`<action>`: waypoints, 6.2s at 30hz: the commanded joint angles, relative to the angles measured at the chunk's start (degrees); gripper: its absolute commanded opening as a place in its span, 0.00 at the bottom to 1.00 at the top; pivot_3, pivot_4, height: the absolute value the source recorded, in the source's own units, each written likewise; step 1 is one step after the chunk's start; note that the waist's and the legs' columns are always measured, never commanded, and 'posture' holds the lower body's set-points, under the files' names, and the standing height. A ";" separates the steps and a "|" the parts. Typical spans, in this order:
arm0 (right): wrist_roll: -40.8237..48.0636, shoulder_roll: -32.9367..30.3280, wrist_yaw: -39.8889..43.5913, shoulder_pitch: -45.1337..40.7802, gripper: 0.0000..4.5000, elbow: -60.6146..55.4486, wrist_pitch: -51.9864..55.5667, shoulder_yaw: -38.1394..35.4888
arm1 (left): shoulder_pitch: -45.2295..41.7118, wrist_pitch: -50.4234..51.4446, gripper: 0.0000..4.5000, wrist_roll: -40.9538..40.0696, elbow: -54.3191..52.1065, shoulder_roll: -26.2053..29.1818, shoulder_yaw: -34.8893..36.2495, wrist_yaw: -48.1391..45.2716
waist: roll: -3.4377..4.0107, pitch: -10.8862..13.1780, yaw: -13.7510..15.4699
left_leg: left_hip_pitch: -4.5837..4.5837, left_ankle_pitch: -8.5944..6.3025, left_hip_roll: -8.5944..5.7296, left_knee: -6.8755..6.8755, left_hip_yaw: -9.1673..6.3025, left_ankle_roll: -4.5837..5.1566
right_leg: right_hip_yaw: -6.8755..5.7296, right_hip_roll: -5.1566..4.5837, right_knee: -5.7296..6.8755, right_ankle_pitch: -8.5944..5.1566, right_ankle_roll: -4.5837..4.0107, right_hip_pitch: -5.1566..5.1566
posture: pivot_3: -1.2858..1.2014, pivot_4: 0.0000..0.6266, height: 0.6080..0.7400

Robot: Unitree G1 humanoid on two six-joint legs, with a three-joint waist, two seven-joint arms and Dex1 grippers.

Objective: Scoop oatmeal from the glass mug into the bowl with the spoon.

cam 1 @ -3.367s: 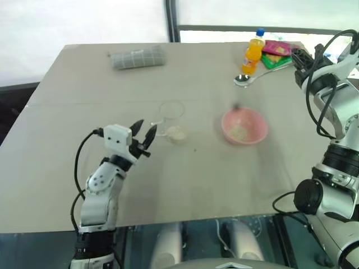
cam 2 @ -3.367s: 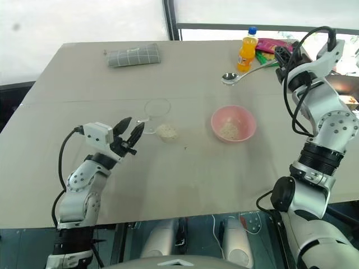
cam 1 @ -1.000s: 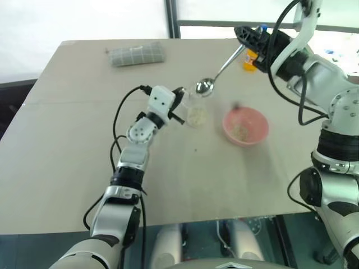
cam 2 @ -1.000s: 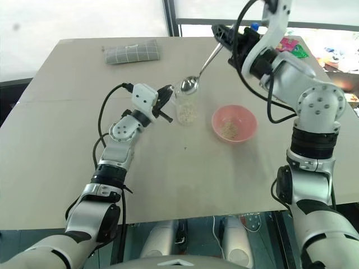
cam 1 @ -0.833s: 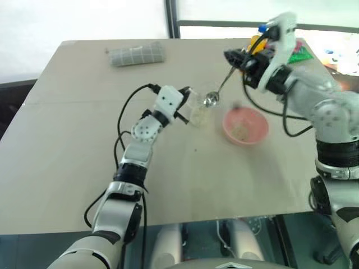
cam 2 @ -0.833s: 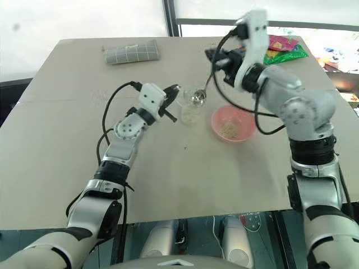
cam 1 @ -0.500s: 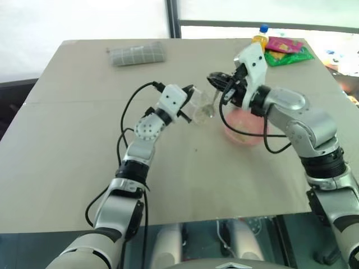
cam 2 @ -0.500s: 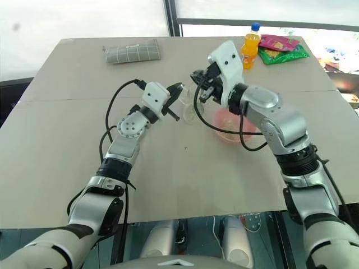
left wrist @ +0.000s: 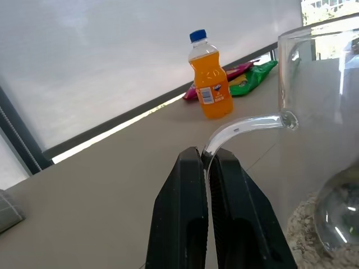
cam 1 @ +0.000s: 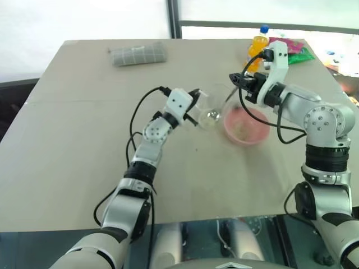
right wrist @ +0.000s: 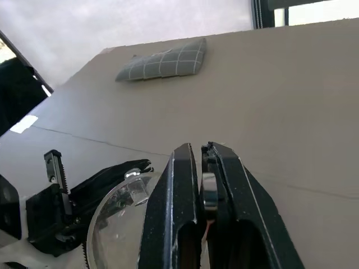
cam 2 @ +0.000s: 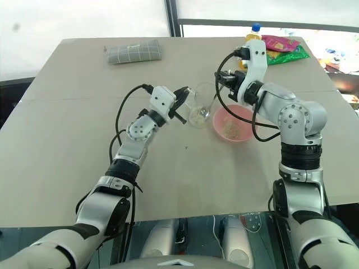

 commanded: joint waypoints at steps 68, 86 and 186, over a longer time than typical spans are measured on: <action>47.51 6.99 -41.71 11.46 0.00 -6.71 -4.63 -30.46 | -8.33 -12.57 0.00 0.51 14.46 -0.80 0.09 -2.58 | -0.01 -0.01 -0.18 | 0.01 0.00 -0.03 0.07 -0.03 0.01 | 0.03 -0.01 0.12 0.00 0.00 0.03 | 0.52 0.24 0.83; 61.12 -1.82 -44.84 19.06 0.00 -9.56 -15.87 -27.23 | -9.10 -14.25 0.00 0.14 17.95 -1.38 0.11 -4.43 | -0.01 -0.01 -0.06 | 0.03 0.00 -0.03 0.08 -0.02 0.02 | 0.05 0.00 0.12 0.01 0.01 0.04 | 0.52 0.24 0.83; -6.07 -11.45 16.57 15.45 0.83 -3.51 -22.15 -12.25 | 29.58 17.82 0.42 -11.64 -41.07 7.14 5.91 -3.89 | -0.04 -0.03 0.31 | -0.07 -0.02 -0.06 0.50 -0.12 0.02 | 0.00 -0.10 0.00 0.12 0.19 0.23 | 0.52 0.24 0.83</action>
